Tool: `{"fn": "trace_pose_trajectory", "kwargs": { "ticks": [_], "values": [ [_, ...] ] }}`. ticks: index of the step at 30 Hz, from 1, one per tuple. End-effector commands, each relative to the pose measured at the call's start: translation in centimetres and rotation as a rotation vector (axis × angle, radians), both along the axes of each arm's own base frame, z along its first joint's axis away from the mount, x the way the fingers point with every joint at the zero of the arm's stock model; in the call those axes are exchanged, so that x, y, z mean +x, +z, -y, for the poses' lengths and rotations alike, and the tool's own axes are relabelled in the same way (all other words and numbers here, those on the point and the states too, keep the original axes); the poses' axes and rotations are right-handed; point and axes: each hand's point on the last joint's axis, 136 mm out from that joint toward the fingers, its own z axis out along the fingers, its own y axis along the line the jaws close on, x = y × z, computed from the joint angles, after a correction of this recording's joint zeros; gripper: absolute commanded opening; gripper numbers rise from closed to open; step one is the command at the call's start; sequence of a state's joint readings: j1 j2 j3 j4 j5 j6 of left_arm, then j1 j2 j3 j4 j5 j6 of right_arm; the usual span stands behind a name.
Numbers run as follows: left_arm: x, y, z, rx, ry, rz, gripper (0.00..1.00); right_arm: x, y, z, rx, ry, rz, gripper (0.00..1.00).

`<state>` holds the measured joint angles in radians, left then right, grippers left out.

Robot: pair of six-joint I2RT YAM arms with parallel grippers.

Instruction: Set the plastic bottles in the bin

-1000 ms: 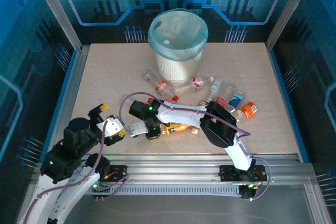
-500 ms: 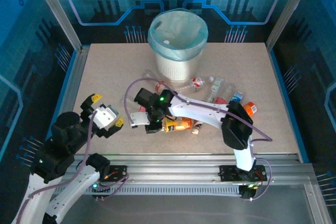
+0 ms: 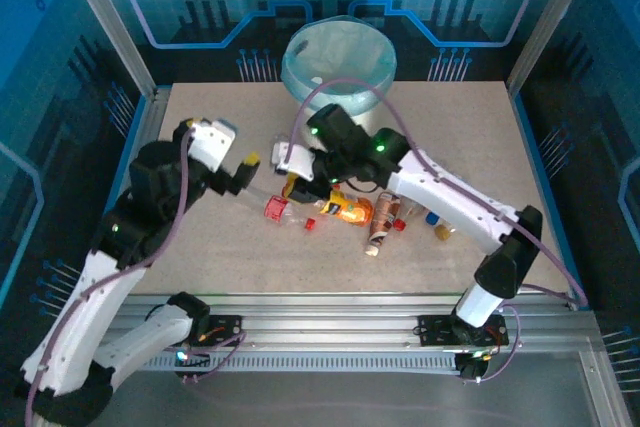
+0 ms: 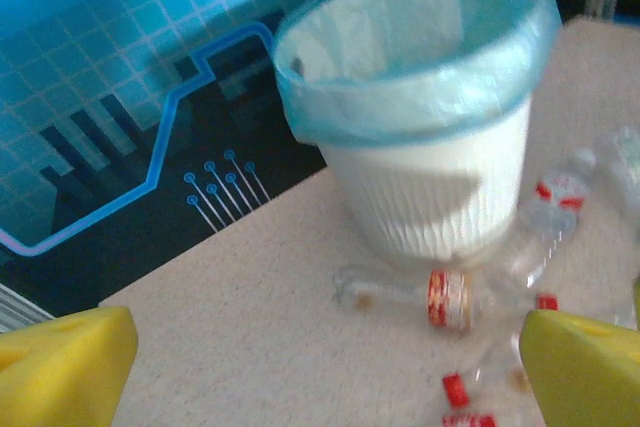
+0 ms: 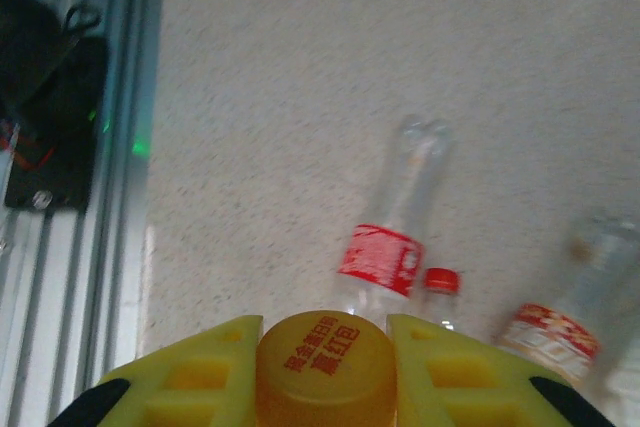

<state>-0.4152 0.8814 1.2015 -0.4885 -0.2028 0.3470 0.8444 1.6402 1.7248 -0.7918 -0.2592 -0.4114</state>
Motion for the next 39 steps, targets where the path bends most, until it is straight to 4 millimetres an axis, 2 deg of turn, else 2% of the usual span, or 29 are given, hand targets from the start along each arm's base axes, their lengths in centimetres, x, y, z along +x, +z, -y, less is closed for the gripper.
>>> {"fn": "trace_pose_trajectory", "kwargs": {
  "ticks": [1,6,12,18,27,33,39],
  "values": [
    [1.5,4.8,-0.3,-0.194,0.080,0.067,0.99,1.6,7.2,1.2,0.199,-0.084,0.075,0.20],
    [3.9,7.6,1.7,-0.324,0.040,0.092,0.99,3.7,13.1,3.0,0.332,-0.156,0.196,0.17],
    [6.9,9.1,3.4,-0.380,0.024,0.072,0.99,6.6,19.6,5.4,0.494,-0.278,0.298,0.16],
    [9.5,11.0,4.4,-0.426,0.037,0.095,0.99,9.9,24.2,6.7,0.600,-0.355,0.357,0.16],
    [13.7,13.1,6.3,-0.429,0.026,0.103,0.99,16.2,27.1,7.7,0.652,-0.470,0.390,0.15],
    [16.6,14.0,7.4,-0.442,0.022,0.107,0.99,21.1,27.0,9.3,0.695,-0.558,0.387,0.15],
    [19.0,14.0,8.5,-0.471,0.018,0.092,0.99,24.2,26.0,11.7,0.704,-0.643,0.375,0.14]
  ]
}}
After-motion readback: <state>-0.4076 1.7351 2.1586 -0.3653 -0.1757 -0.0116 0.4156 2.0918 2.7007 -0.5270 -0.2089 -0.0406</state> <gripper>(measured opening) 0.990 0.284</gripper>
